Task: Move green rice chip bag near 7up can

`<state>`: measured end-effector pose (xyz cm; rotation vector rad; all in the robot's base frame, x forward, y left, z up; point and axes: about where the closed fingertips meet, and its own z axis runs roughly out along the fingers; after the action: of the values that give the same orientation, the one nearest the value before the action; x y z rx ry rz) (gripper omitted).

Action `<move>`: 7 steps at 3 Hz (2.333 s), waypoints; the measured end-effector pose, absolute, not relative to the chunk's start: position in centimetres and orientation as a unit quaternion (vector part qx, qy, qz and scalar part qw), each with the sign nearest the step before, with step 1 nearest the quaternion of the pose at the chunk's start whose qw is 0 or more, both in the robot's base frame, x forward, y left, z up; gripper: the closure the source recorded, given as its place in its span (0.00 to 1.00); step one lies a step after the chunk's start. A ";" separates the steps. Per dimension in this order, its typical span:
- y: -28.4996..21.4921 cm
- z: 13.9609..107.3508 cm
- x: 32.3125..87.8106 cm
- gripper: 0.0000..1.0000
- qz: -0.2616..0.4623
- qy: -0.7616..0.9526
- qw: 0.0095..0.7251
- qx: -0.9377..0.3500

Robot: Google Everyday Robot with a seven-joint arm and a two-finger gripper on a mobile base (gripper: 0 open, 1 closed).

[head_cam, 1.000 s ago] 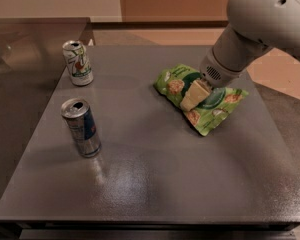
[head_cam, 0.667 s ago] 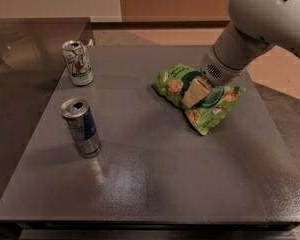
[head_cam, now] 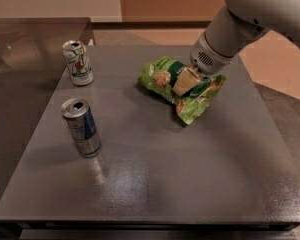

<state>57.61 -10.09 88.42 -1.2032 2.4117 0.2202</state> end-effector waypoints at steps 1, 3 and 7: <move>-7.4 89.3 58.6 1.00 0.094 0.850 0.223 -0.467; -1.7 89.0 60.1 1.00 0.108 0.797 0.216 -0.553; 4.1 87.7 62.4 0.35 0.122 0.737 0.206 -0.632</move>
Offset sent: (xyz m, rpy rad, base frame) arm 0.0304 0.0921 0.0094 0.0142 -0.0308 0.3133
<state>62.44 4.05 87.68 -1.7601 2.0535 0.3401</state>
